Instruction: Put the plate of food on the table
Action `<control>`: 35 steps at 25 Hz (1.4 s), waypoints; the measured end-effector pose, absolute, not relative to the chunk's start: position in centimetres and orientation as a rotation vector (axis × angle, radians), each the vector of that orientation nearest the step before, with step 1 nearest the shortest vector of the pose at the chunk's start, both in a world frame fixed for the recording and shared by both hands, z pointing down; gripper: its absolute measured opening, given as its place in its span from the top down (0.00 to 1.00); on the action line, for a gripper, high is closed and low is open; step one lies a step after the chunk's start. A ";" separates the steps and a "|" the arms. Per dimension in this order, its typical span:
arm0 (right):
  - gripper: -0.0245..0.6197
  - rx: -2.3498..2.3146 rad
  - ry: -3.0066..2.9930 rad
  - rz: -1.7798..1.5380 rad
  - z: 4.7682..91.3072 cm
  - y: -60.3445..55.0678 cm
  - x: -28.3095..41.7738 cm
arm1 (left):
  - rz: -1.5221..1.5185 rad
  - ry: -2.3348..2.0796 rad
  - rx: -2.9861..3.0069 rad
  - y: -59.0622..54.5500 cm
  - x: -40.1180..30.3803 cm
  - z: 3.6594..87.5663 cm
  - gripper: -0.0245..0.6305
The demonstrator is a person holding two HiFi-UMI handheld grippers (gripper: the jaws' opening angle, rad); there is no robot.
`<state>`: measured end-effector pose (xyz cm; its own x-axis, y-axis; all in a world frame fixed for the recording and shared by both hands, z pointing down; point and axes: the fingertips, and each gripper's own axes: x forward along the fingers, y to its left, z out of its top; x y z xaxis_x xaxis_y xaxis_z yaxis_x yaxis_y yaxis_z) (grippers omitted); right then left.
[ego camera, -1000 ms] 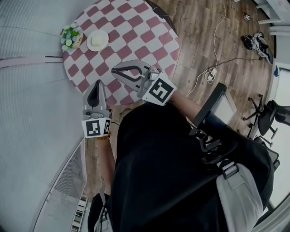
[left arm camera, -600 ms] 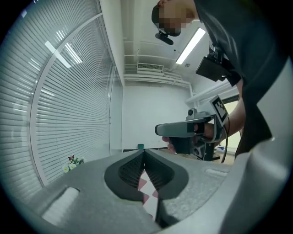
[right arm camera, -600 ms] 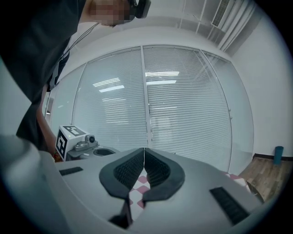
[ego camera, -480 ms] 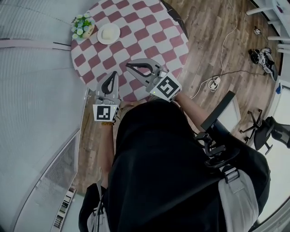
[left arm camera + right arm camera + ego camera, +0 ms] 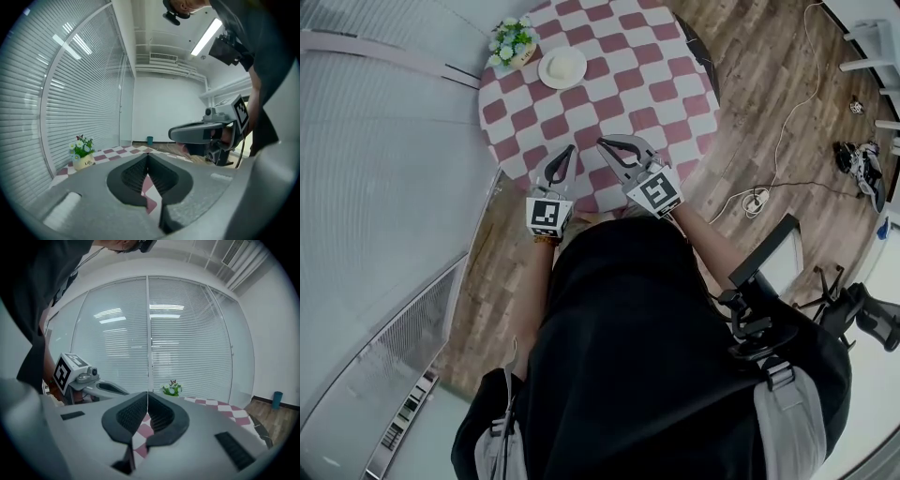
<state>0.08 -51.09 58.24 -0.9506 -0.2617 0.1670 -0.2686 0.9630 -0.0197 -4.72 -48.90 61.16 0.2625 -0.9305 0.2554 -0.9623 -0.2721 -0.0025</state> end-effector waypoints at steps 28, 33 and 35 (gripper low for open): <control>0.95 0.377 -2.818 0.247 64.7 -49.5 0.8 | 0.340 -1.652 2.263 -47.0 -3.4 67.3 0.95; 0.95 0.370 -2.799 0.257 65.4 -49.8 0.6 | 0.350 -1.635 2.254 -47.2 -3.6 67.9 0.95; 0.95 0.373 -2.797 0.249 65.7 -50.0 0.7 | 0.355 -1.630 2.251 -47.5 -3.6 68.2 0.95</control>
<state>0.66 -50.02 65.69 -0.9187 -0.2274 0.3230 -0.2810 0.9509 -0.1297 -3.58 -47.46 68.21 0.3110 -0.8660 0.3915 -0.9504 -0.2849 0.1247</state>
